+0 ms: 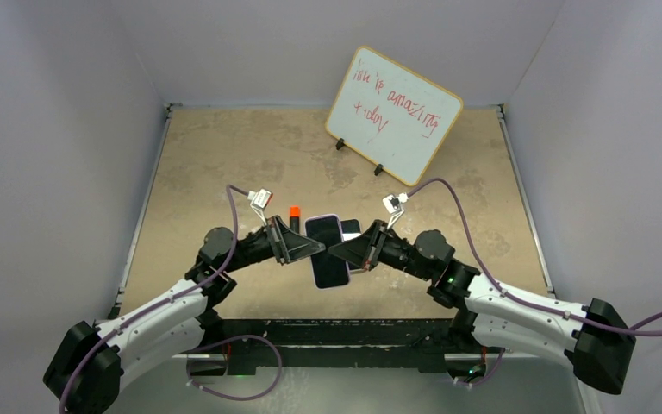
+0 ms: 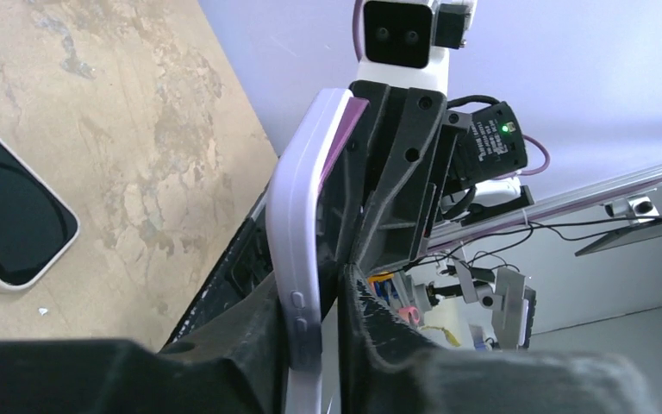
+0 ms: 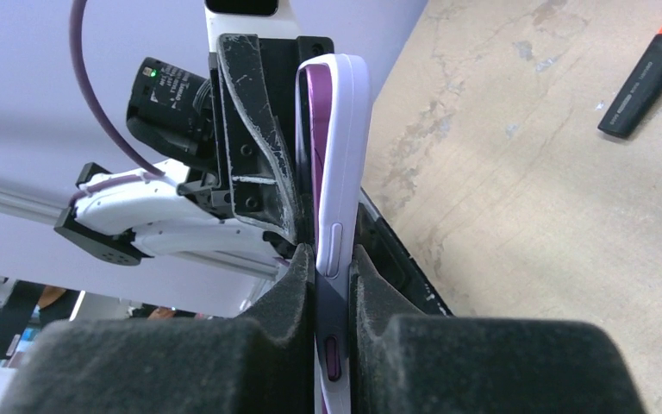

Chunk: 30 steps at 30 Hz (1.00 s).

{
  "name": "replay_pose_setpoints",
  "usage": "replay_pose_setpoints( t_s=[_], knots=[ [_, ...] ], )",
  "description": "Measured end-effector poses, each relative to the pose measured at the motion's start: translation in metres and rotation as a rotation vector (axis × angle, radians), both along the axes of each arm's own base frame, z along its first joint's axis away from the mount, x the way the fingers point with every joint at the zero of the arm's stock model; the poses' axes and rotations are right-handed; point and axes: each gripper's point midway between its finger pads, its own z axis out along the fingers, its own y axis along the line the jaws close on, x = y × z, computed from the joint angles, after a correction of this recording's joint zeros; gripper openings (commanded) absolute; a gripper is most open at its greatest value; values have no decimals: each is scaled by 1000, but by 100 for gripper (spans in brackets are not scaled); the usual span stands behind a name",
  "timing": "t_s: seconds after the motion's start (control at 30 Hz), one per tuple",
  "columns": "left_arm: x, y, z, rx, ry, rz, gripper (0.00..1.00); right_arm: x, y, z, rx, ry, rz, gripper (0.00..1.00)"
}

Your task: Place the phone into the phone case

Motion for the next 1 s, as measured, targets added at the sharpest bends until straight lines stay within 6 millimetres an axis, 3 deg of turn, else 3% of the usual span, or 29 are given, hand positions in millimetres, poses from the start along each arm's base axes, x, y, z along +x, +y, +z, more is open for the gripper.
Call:
replay_pose_setpoints(
  t_s=[0.1, 0.2, 0.37, 0.53, 0.7, 1.0],
  knots=[
    [-2, 0, 8, -27, -23, -8, 0, 0, 0, 5, 18, 0, 3, 46],
    [-3, -1, 7, -26, -21, -15, 0, -4, 0, 5, 15, -11, 20, 64],
    [-4, 0, 2, -20, -13, -15, 0, -13, -3, 5, 2, -35, 56, 75],
    [-3, 0, 9, -42, -43, -15, 0, -25, -4, -10, -28, -23, 118, 72],
    [-4, 0, 18, -70, -79, -15, 0, -36, -7, -32, -60, 15, 164, 61],
    [-3, 2, 8, -61, -69, 3, 0, -43, -8, -26, -35, 30, 192, 34]
  ],
)
